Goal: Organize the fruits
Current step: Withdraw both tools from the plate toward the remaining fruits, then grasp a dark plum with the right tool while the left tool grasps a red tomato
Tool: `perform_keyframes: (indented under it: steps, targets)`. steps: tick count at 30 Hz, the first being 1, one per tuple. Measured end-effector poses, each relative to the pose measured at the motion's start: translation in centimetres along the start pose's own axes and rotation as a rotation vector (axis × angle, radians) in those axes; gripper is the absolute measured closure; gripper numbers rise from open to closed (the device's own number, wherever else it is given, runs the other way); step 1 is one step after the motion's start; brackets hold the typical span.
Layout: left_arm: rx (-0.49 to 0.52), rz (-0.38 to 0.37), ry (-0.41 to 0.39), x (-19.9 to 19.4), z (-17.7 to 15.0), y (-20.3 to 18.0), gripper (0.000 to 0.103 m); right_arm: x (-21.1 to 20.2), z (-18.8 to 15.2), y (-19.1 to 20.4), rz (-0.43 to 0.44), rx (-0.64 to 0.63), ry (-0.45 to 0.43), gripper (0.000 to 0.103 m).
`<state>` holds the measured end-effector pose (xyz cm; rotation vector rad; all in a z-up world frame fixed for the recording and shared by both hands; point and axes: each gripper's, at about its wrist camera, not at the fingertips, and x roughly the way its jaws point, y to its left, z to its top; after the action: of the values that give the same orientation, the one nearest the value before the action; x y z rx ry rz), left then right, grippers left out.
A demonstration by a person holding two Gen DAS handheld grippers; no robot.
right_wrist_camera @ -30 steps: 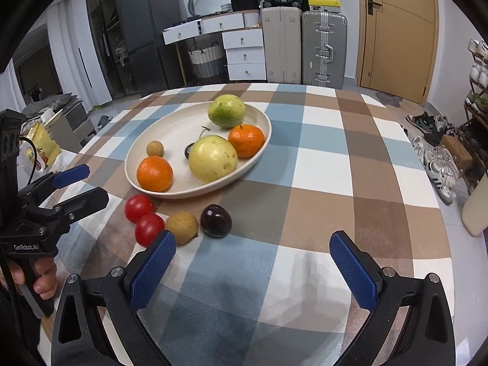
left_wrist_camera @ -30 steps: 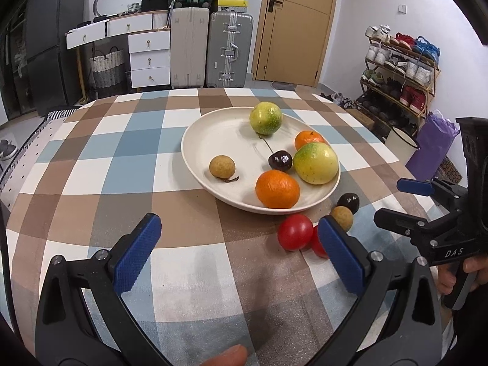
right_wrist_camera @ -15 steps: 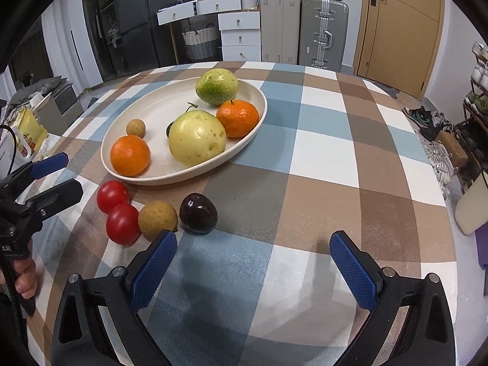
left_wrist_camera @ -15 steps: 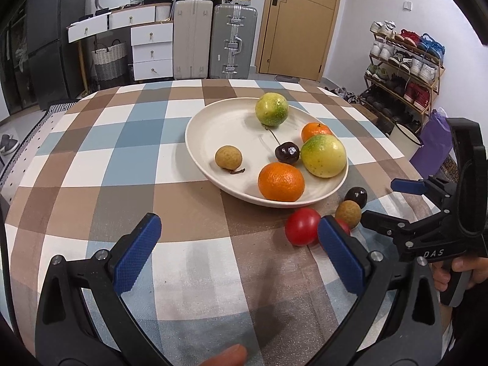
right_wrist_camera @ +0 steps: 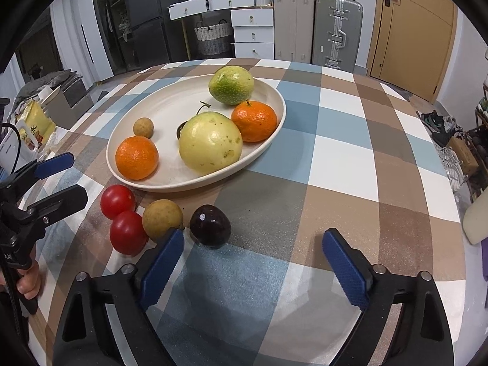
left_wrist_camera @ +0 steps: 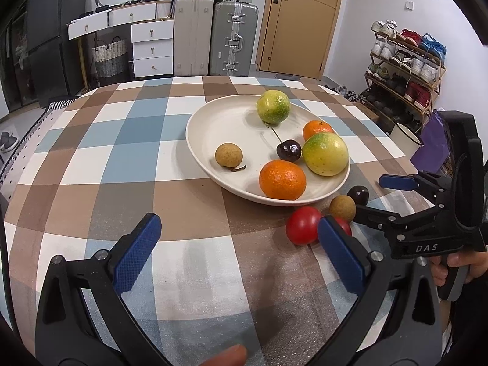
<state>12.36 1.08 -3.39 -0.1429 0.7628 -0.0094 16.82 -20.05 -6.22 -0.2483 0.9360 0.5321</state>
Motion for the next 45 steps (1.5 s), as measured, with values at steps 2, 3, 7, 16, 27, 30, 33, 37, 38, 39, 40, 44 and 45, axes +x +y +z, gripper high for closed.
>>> perform_keyframes:
  steps: [2, 3, 7, 16, 27, 30, 33, 37, 38, 39, 40, 44, 45]
  targets:
    - [0.001, -0.002, 0.002, 0.0, 0.0, -0.1, 0.001, 0.0, 0.2, 0.0, 0.008, 0.0, -0.007, 0.02]
    - [0.001, -0.001, 0.005, 0.1, 0.0, -0.1, 0.001, 0.0, 0.3, 0.0, 0.011, 0.001, -0.01, 0.022]
    - [-0.002, -0.003, 0.001, 0.0, 0.0, -0.1, 0.001, -0.2, 0.2, 0.3, 0.028, -0.01, -0.02, 0.032]
    - [-0.005, -0.014, 0.015, 0.2, 0.0, -0.1, 0.001, -0.6, 0.0, 1.4, 0.084, -0.054, -0.029, 0.054]
    - [-0.002, -0.039, 0.028, 0.3, -0.1, -0.6, 0.001, -1.3, -0.4, 1.5, 0.158, -0.049, -0.046, 0.076]
    - [-0.011, -0.045, 0.034, 0.6, -0.1, -0.7, 0.001, -1.8, -0.5, 1.4, 0.155, -0.038, -0.066, 0.076]
    - [-0.035, -0.061, 0.046, 1.0, 0.0, -0.6, 0.001, -2.4, -0.5, 1.0, 0.154, -0.014, -0.091, 0.076]
    - [-0.035, -0.035, 0.071, 1.8, 0.1, -0.8, 0.003, -2.9, -0.5, 0.6, 0.149, 0.009, -0.105, 0.076]
    - [-0.039, -0.043, 0.074, 2.0, 0.1, -0.9, 0.004, -3.0, -0.5, 0.5, 0.147, 0.011, -0.107, 0.076]
    - [-0.041, -0.053, 0.075, 2.1, 0.2, -0.9, 0.006, -3.1, -0.5, 0.4, 0.146, 0.017, -0.111, 0.076]
    - [-0.042, -0.059, 0.077, 2.2, 0.2, -1.0, 0.009, -3.1, -0.5, 0.3, 0.145, 0.019, -0.113, 0.076]
    - [-0.022, -0.097, 0.093, 2.7, 0.3, -1.6, 0.021, -3.2, -0.5, 0.2, 0.144, 0.023, -0.117, 0.076]
    - [-0.022, -0.109, 0.089, 2.6, 0.3, -1.7, 0.025, -3.2, -0.5, 0.2, 0.144, 0.023, -0.119, 0.076]
